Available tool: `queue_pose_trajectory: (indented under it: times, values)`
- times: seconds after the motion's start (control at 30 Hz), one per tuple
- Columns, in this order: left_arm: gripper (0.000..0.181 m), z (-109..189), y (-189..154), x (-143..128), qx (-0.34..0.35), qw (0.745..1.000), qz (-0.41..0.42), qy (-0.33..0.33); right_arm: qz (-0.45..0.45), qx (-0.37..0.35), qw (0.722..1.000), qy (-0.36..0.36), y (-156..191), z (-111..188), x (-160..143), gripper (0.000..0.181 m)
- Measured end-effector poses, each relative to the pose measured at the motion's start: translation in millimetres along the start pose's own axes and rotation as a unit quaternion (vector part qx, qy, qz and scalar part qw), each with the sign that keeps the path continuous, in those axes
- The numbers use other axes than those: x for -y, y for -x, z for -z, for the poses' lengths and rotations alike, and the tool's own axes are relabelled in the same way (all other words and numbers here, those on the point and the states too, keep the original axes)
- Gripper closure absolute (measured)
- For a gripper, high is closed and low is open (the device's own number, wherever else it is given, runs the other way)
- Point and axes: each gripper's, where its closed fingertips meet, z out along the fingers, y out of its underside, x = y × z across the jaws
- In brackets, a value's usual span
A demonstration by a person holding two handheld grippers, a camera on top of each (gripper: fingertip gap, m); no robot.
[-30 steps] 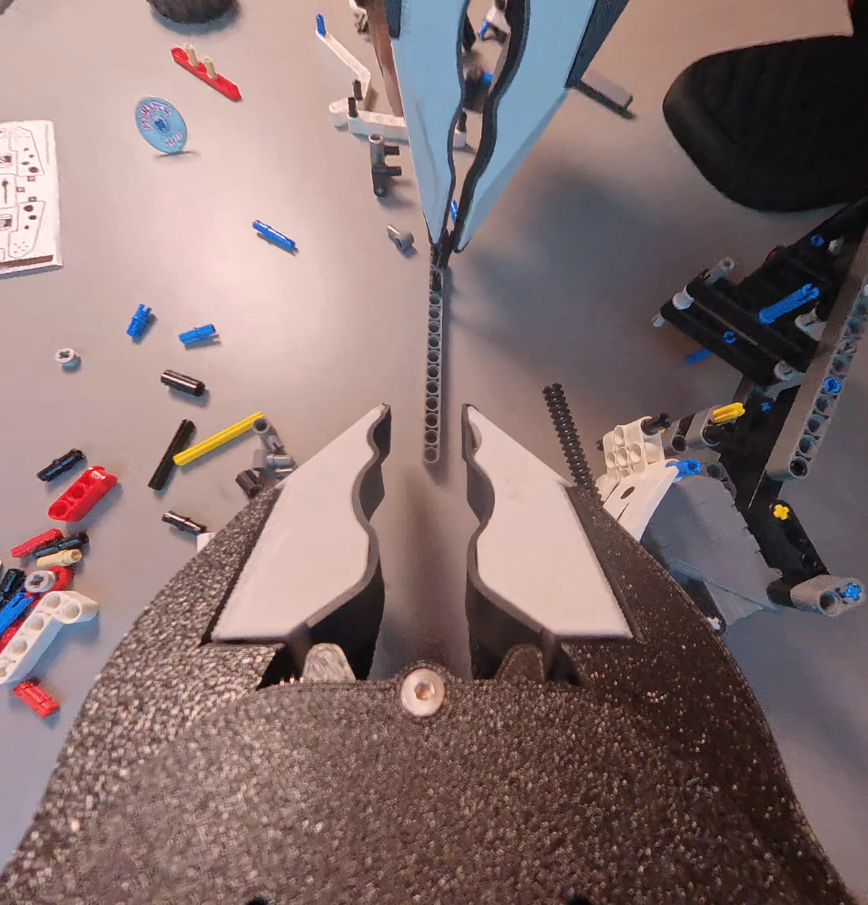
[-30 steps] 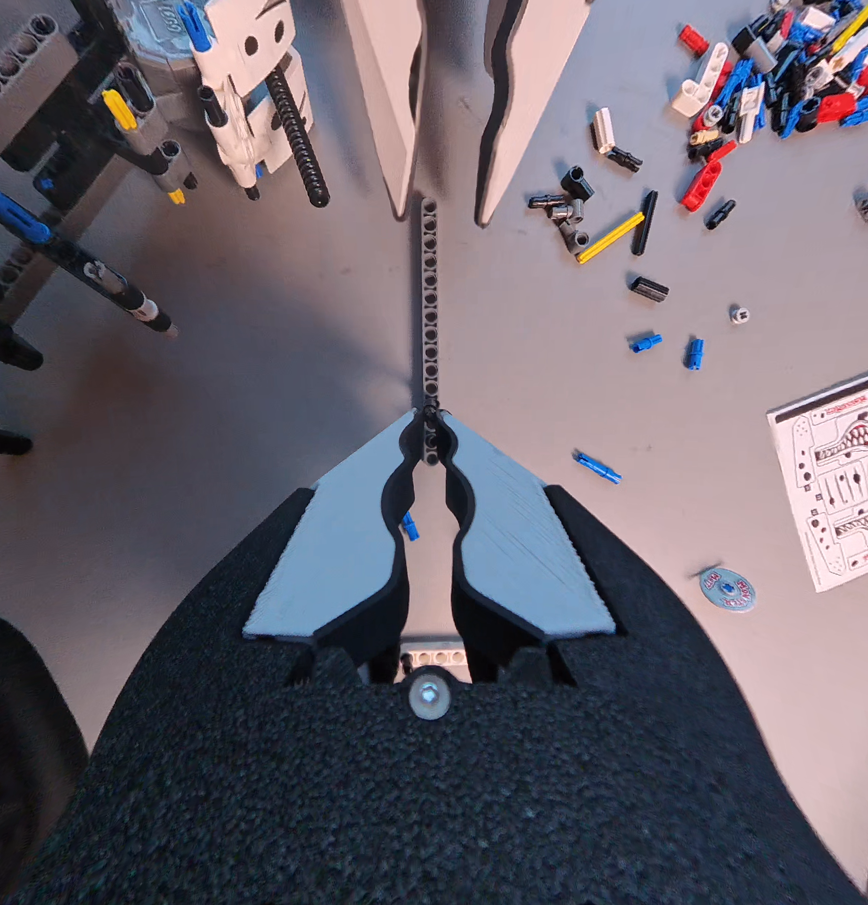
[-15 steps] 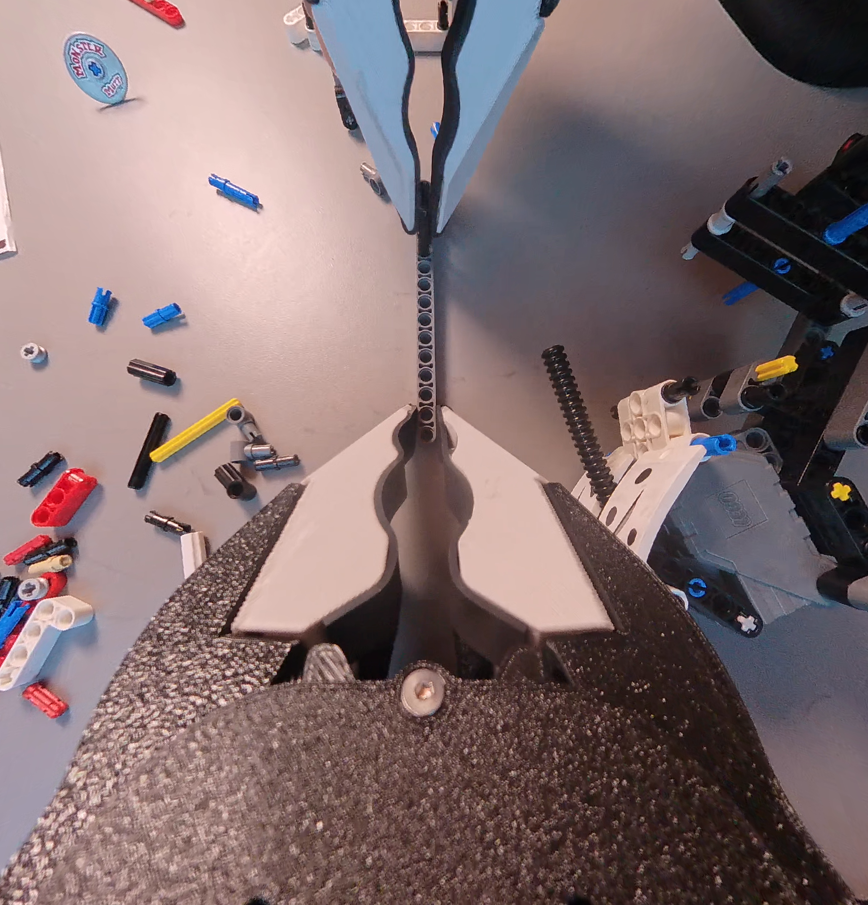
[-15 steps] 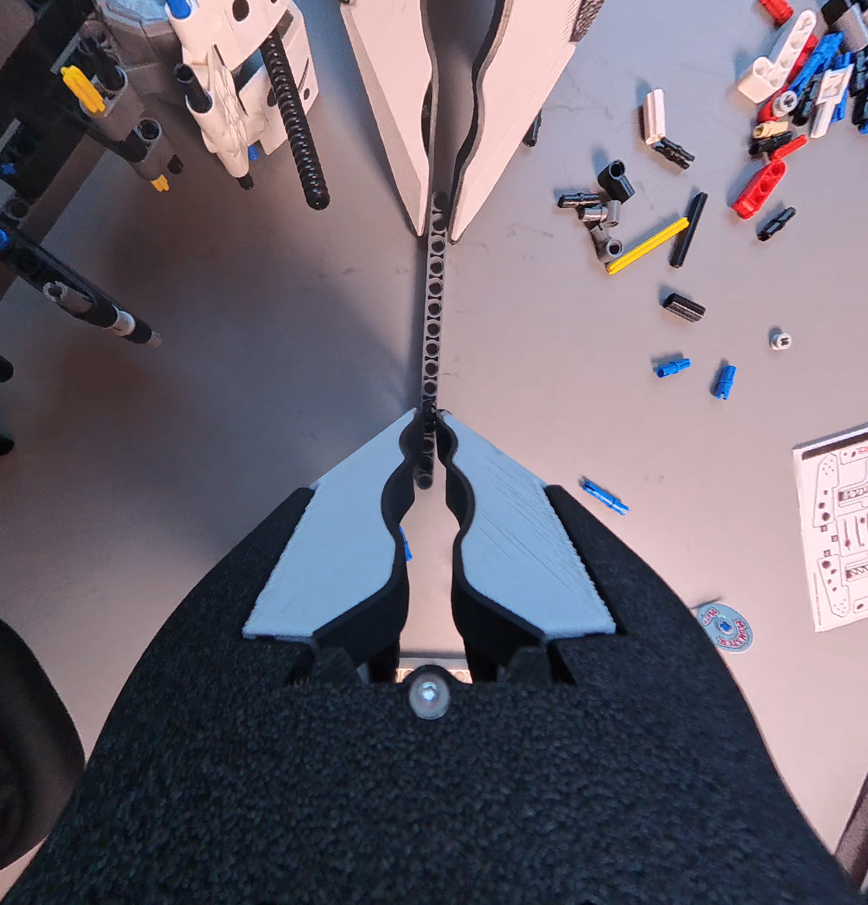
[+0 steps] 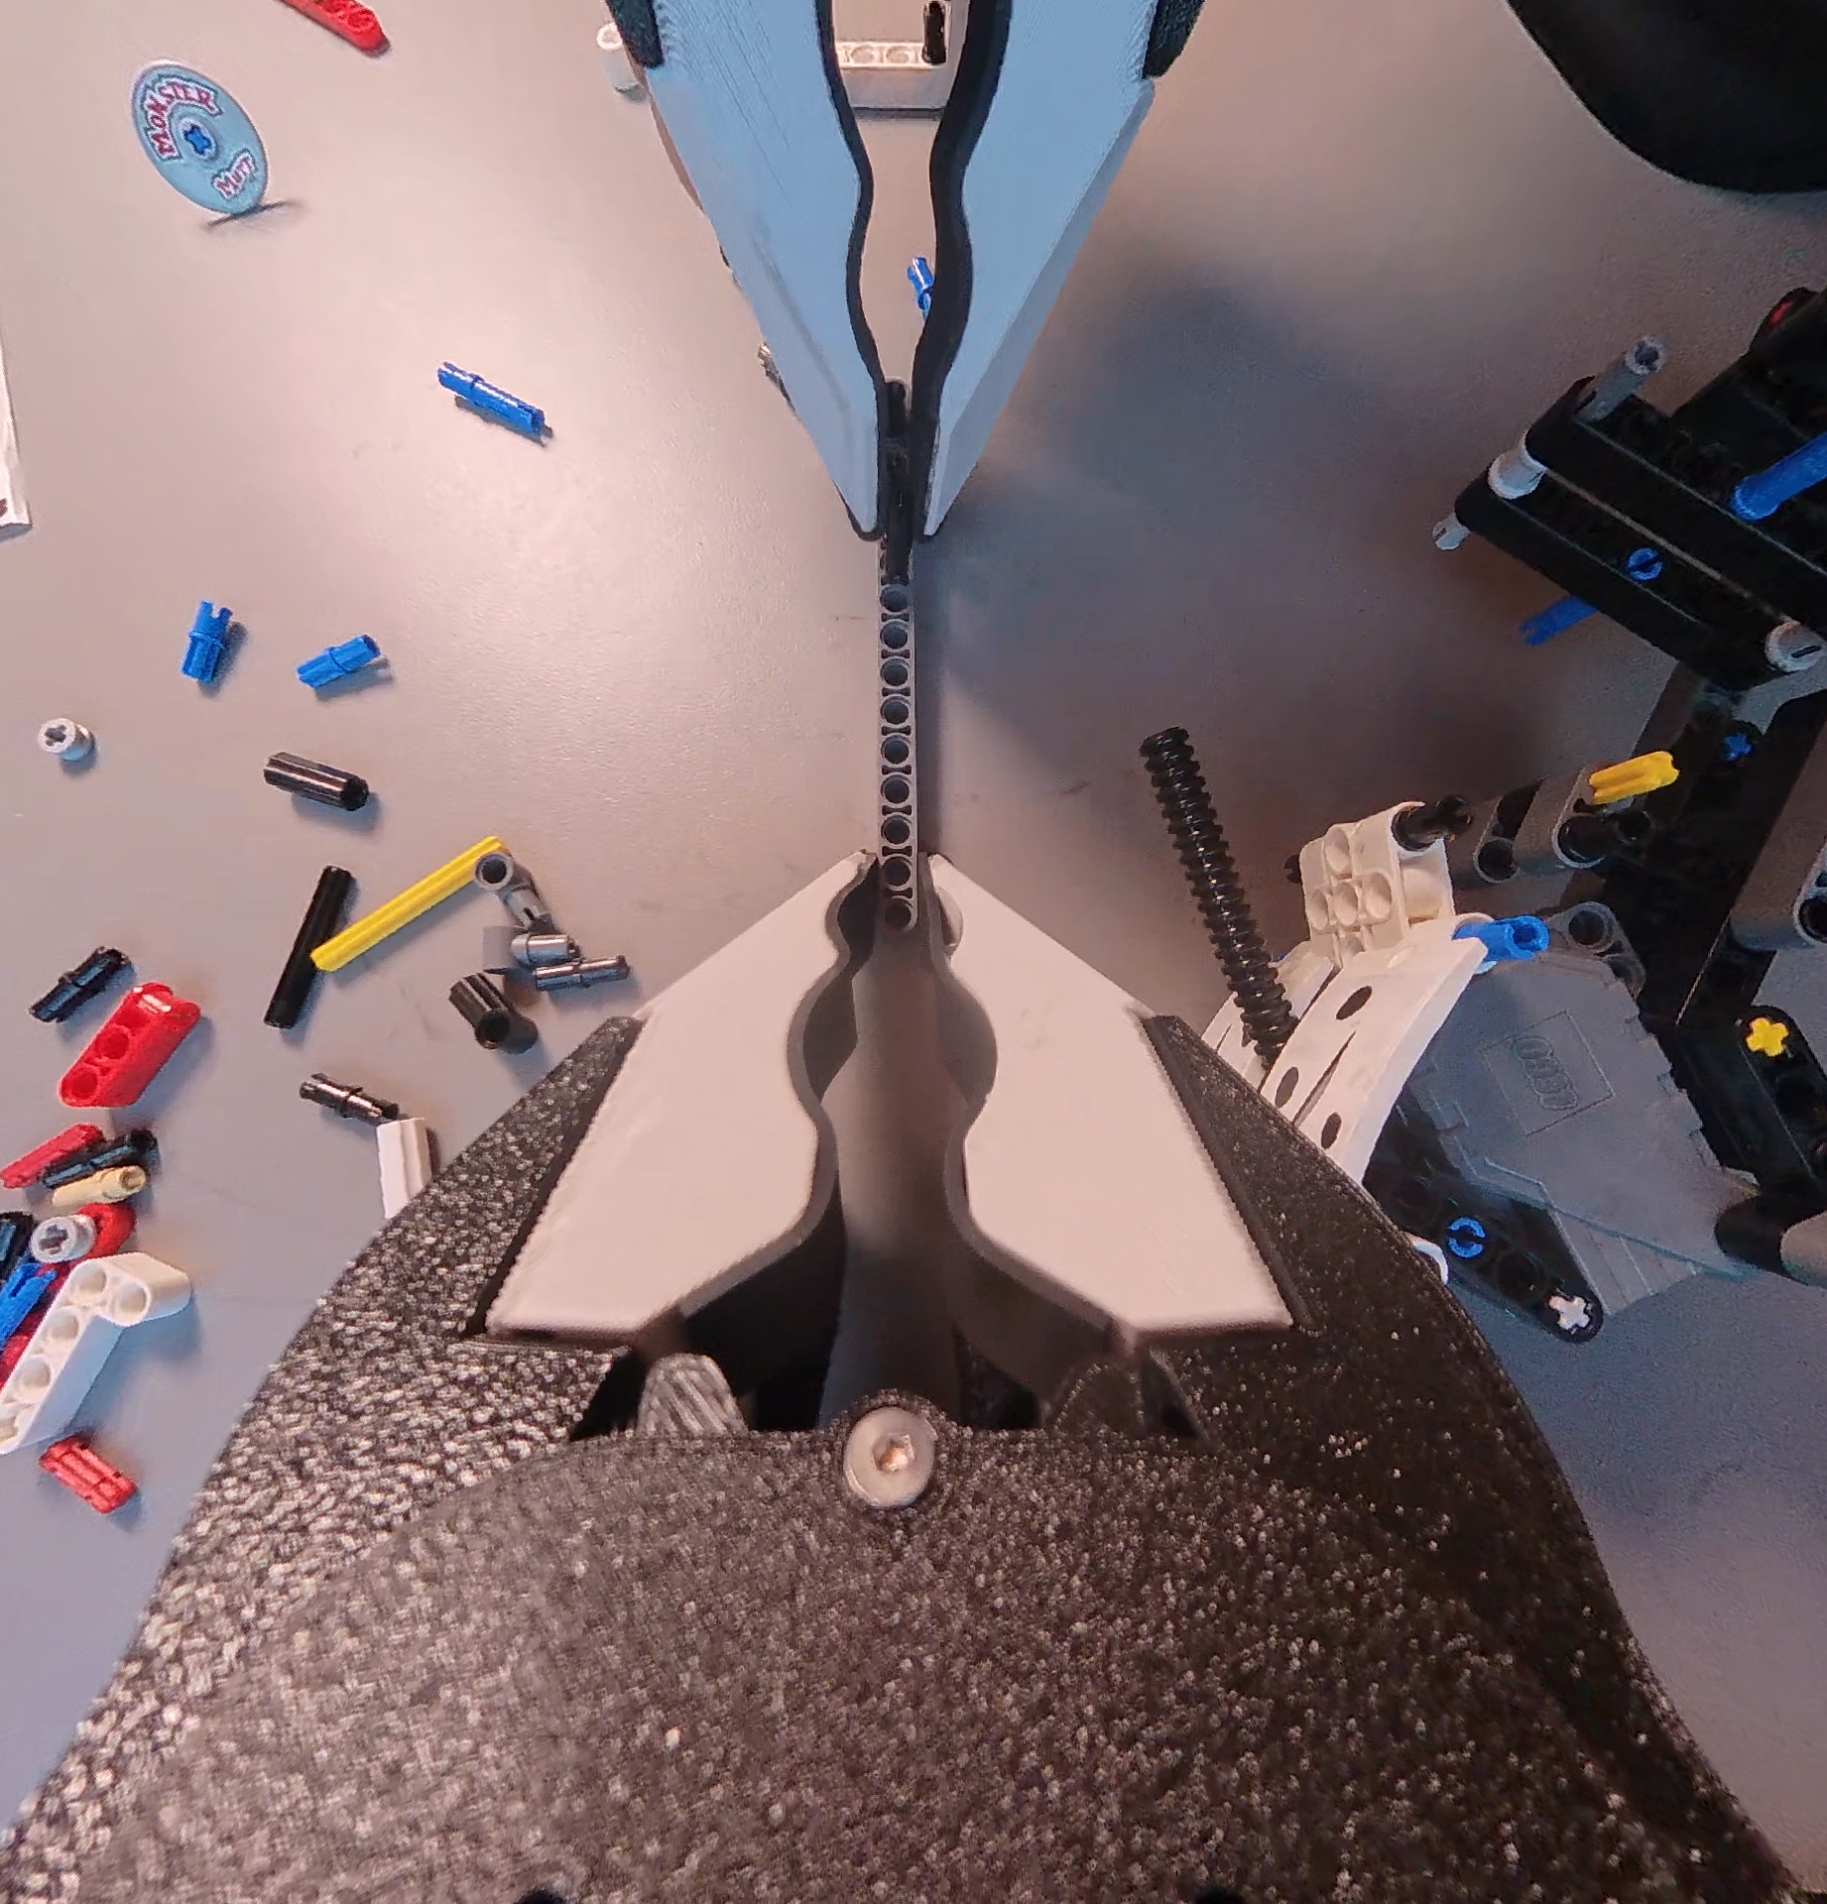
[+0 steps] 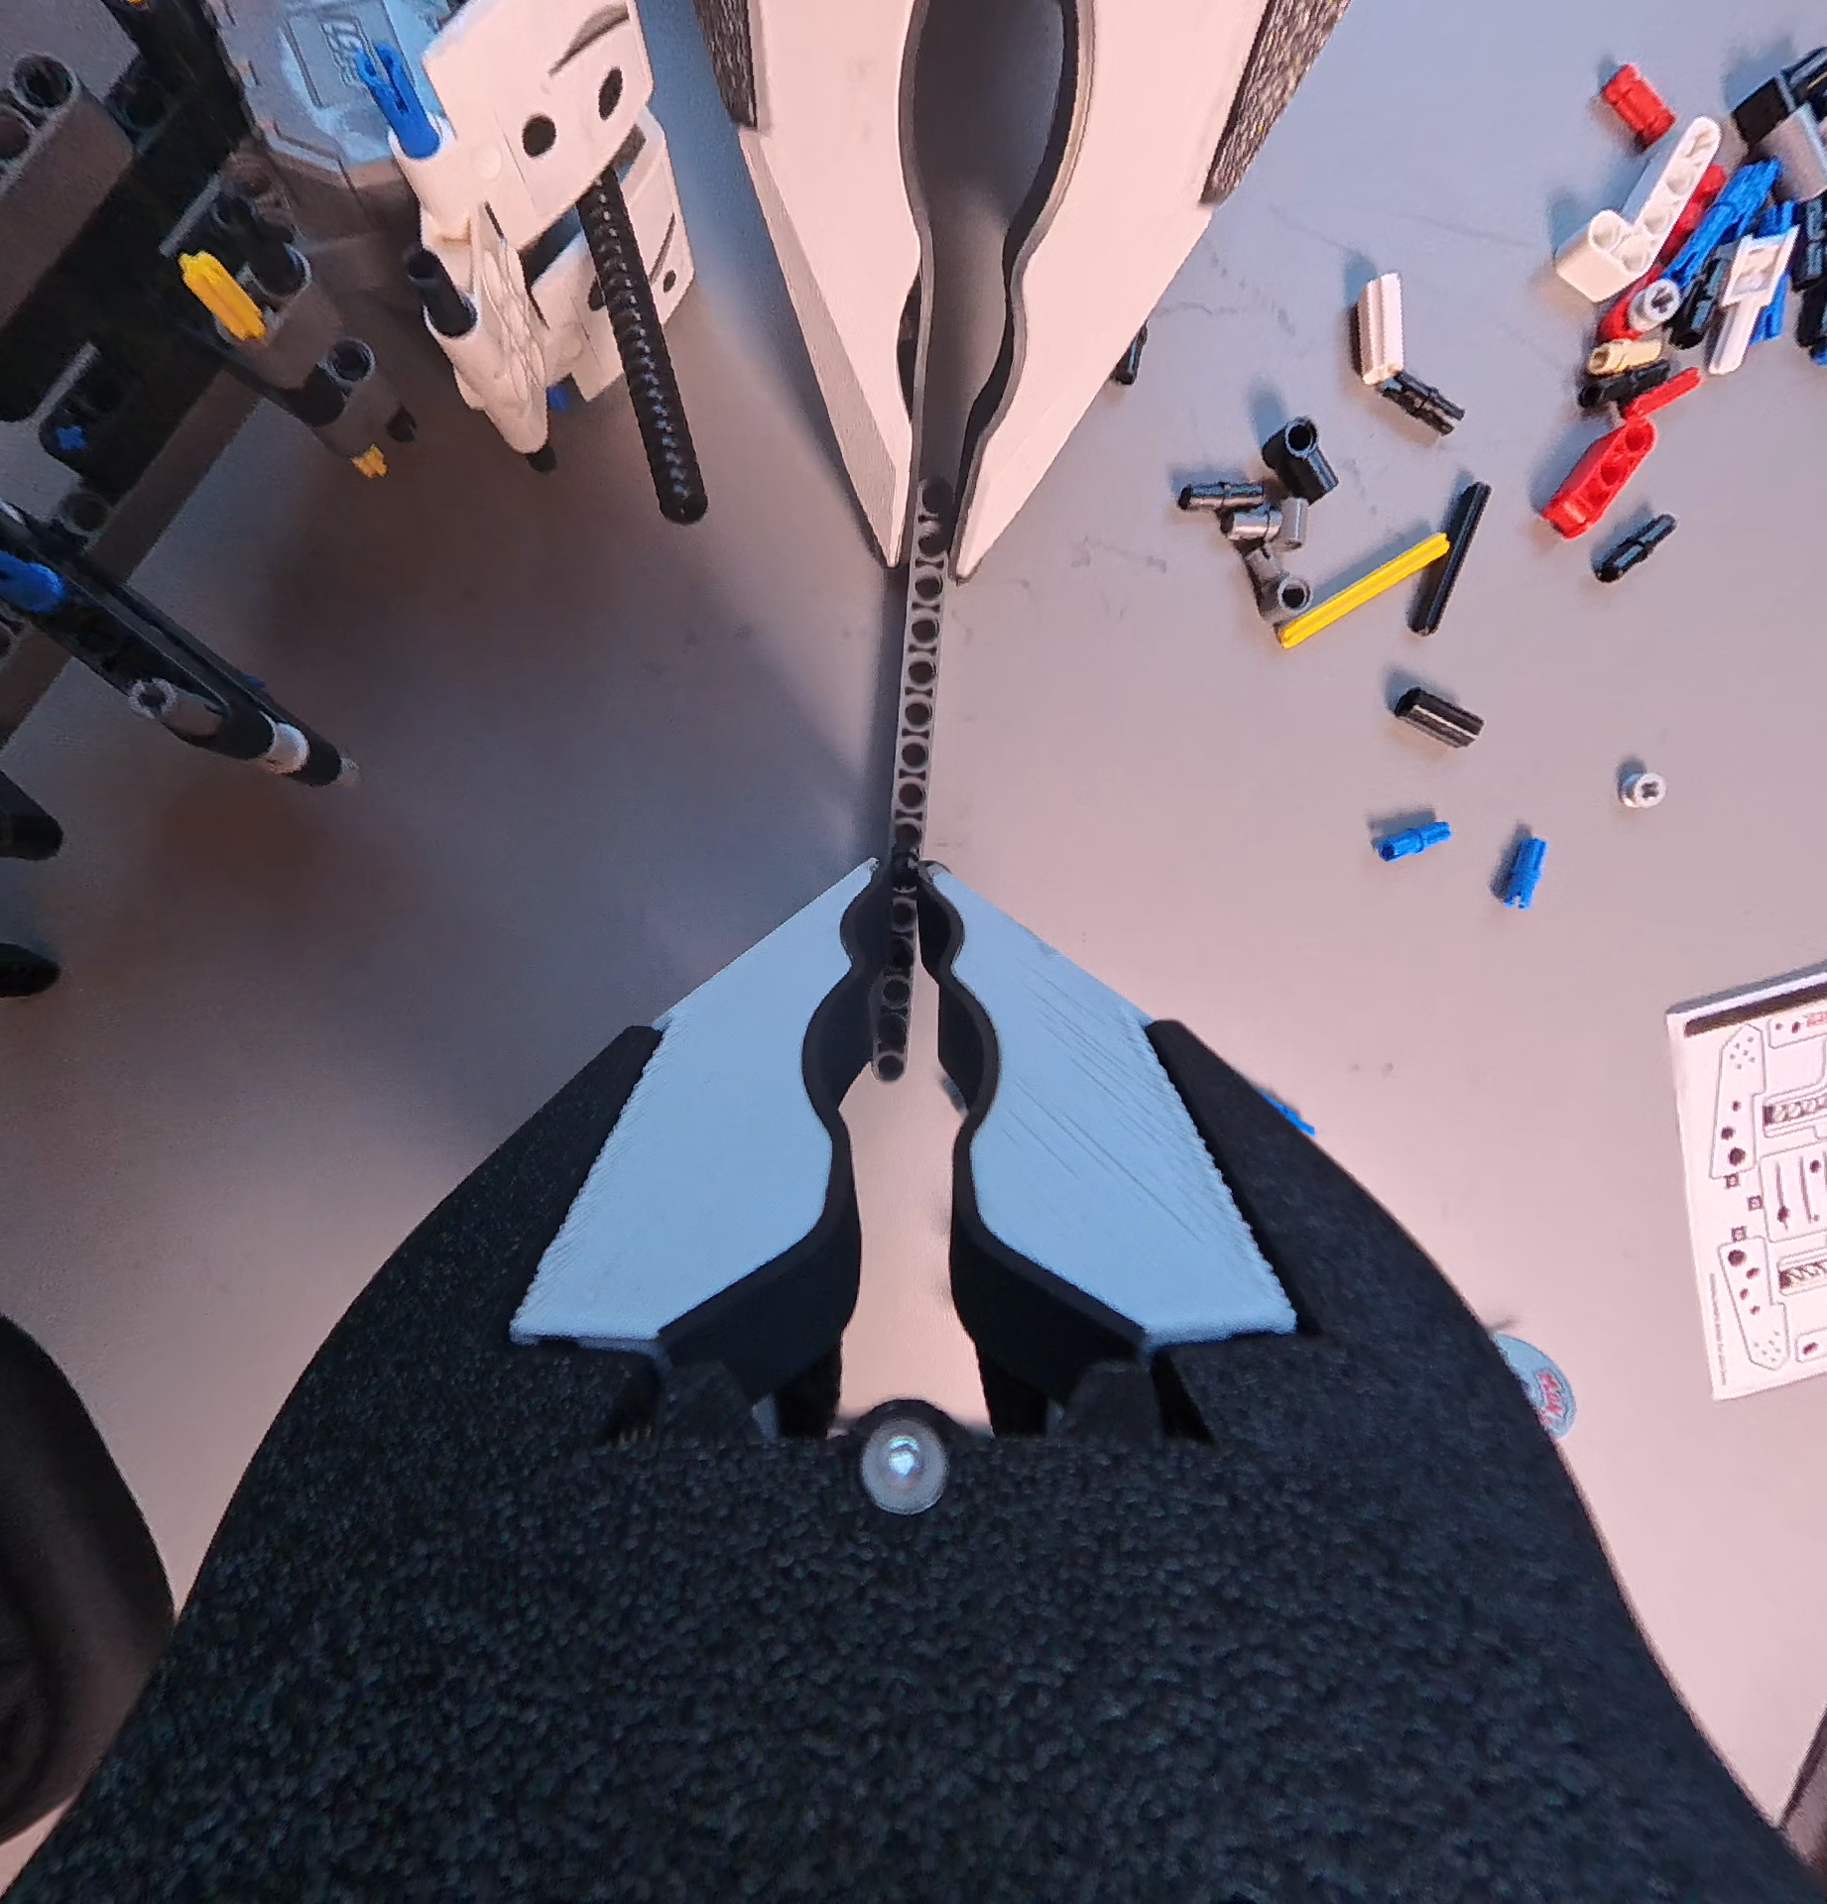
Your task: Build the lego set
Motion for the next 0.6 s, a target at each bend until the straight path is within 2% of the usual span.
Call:
queue_pose_trajectory:
  times: [0.6]
  values:
    - [0.174,0.2,-0.1,0.0,0.001,1.000,0.000,0.001,0.017,0.012,1.000,0.007,-1.7,-7.1,12.9,0.177]
